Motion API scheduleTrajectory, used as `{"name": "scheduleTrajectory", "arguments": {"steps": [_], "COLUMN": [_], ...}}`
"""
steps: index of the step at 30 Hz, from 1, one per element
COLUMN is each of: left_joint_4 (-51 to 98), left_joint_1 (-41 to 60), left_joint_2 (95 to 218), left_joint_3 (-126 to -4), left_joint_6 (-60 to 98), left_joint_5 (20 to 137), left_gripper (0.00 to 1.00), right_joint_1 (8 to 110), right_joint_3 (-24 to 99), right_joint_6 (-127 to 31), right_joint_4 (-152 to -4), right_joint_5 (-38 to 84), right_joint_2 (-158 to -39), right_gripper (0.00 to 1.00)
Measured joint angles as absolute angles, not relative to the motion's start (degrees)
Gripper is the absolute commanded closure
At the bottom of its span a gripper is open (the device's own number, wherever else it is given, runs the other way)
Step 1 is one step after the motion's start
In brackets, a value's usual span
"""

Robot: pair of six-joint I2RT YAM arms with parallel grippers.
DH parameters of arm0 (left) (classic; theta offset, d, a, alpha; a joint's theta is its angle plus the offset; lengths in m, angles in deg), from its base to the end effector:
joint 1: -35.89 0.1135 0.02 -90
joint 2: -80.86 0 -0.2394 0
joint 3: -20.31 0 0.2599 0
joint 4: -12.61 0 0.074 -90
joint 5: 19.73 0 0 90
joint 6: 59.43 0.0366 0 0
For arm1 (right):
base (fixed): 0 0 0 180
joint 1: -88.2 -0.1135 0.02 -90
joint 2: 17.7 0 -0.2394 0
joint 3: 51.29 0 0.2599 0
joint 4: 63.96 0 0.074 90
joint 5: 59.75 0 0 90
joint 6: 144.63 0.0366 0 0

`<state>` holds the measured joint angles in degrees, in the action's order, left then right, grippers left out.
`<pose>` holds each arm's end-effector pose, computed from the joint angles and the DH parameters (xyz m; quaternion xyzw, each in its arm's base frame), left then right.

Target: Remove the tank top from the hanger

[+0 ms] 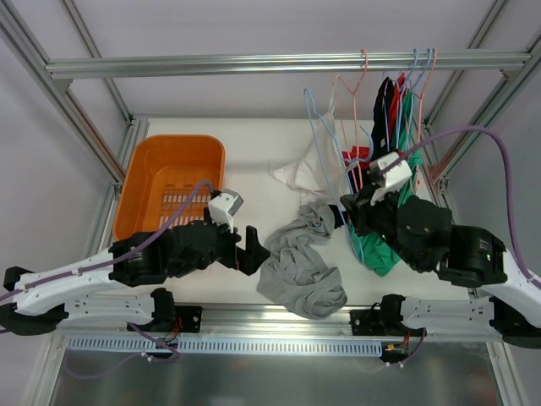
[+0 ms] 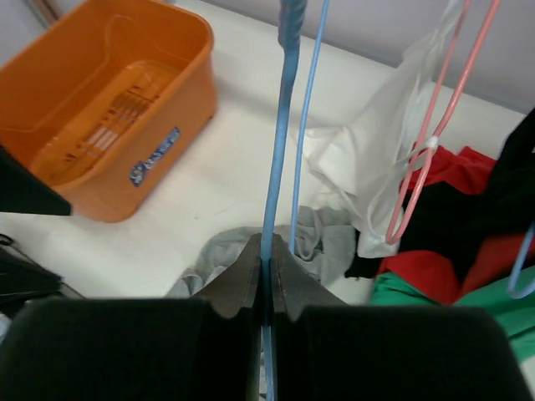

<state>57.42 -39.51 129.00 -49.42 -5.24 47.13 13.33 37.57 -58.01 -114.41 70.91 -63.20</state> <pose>0.0645 -0.1907 0.3450 0.1732 0.8070 -0.3503 0.4427 0.0601 0.1310 0.4501 -0.2650 0.6903 0.1513 0.6560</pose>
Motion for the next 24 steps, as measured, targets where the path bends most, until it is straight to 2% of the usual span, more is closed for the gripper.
{"name": "scheduleTrajectory", "arguments": {"steps": [5,13,19,24], "left_joint_4": [64.79,71.37,72.44,72.57], "left_joint_1": [-39.51,-39.51,-39.51,-39.51], "left_joint_2": [127.71,123.91,124.65,126.27], "left_joint_3": [-55.38,-55.43,-54.71,-54.05], "left_joint_6": [-4.61,-5.0,-5.59,-5.99], "left_joint_5": [47.06,45.97,46.02,46.02], "left_gripper": [0.01,0.01,0.01,0.01], "right_joint_1": [18.96,39.44,45.02,47.31], "right_joint_3": [54.66,74.07,87.73,93.02], "right_joint_6": [-55.23,-54.99,-57.07,-58.21], "right_joint_4": [-127.55,-135.22,-136.73,-136.9], "right_joint_5": [70.71,56.09,48.29,44.09], "right_joint_2": [-76.97,-93.95,-105.79,-112.22], "right_gripper": [1.0,1.0,1.0,1.0]}}
